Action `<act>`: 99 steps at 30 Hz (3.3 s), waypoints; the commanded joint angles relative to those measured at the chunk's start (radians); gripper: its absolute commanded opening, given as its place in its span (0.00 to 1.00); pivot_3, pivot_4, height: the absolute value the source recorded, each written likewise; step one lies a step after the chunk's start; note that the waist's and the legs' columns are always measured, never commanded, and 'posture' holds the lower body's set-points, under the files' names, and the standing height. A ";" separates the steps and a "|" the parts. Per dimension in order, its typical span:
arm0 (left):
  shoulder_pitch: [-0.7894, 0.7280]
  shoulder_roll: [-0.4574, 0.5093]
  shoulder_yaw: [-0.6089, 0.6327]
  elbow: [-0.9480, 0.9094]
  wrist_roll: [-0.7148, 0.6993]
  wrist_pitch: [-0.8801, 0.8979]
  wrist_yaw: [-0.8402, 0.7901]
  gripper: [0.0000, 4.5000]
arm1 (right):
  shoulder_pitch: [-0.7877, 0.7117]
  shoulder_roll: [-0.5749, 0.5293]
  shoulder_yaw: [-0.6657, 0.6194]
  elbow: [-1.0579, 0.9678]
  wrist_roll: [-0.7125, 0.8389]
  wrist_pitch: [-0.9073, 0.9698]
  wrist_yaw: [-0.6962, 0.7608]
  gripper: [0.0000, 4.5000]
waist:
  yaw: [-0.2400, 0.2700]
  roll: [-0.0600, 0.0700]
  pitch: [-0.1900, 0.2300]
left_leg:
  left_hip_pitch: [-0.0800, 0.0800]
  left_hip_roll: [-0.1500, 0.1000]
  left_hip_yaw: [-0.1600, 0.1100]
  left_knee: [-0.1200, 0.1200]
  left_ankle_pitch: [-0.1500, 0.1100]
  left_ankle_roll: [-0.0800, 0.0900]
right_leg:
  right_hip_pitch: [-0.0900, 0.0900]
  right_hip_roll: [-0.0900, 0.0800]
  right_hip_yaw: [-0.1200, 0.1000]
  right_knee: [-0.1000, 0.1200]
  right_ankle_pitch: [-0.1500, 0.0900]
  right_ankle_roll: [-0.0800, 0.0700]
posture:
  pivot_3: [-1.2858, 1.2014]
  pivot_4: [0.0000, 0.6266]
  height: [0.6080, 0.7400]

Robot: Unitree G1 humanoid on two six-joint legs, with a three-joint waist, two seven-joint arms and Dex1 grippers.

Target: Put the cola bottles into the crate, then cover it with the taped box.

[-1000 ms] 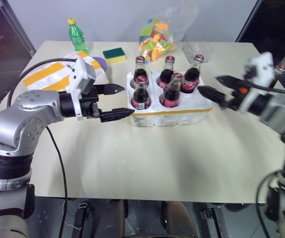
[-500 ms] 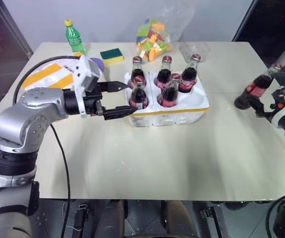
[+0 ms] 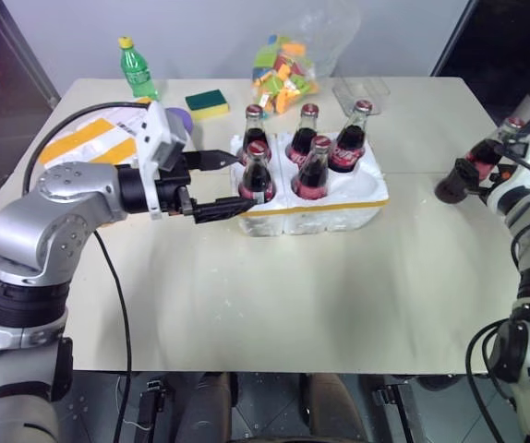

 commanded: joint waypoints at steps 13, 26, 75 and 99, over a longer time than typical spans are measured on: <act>0.001 0.015 0.039 -0.056 -0.030 0.003 0.016 1.00 | -0.097 -0.032 0.015 0.063 -0.019 -0.227 0.082 0.62 | -0.012 0.001 0.001 | 0.000 0.000 0.000 -0.001 0.000 0.000 | 0.000 0.000 0.000 0.000 0.000 0.000 | 0.52 0.24 0.99; -0.027 -0.004 0.002 -0.040 -0.049 -0.004 -0.020 1.00 | -0.035 -0.013 0.016 -0.749 0.403 0.374 0.199 0.62 | -0.020 0.009 0.005 | -0.002 0.000 -0.001 0.001 0.000 0.000 | -0.002 0.001 0.000 0.002 0.000 0.000 | 0.52 0.24 0.99; 0.623 0.382 0.269 0.141 0.717 -0.347 0.410 1.00 | 0.292 -0.377 -0.152 -1.127 0.578 0.669 0.628 0.98 | 0.004 0.004 0.003 | -0.002 0.001 0.002 0.000 0.000 0.000 | -0.003 -0.001 0.000 0.000 -0.002 -0.004 | 0.52 0.24 0.99; 0.067 0.147 -0.162 1.145 1.101 -0.887 0.752 1.00 | 0.515 -0.421 -0.376 -1.327 0.859 0.708 0.577 0.98 | 0.013 -0.001 0.000 | -0.002 0.000 0.002 0.001 0.000 0.000 | -0.002 -0.002 -0.001 0.001 0.000 0.001 | 0.52 0.24 0.99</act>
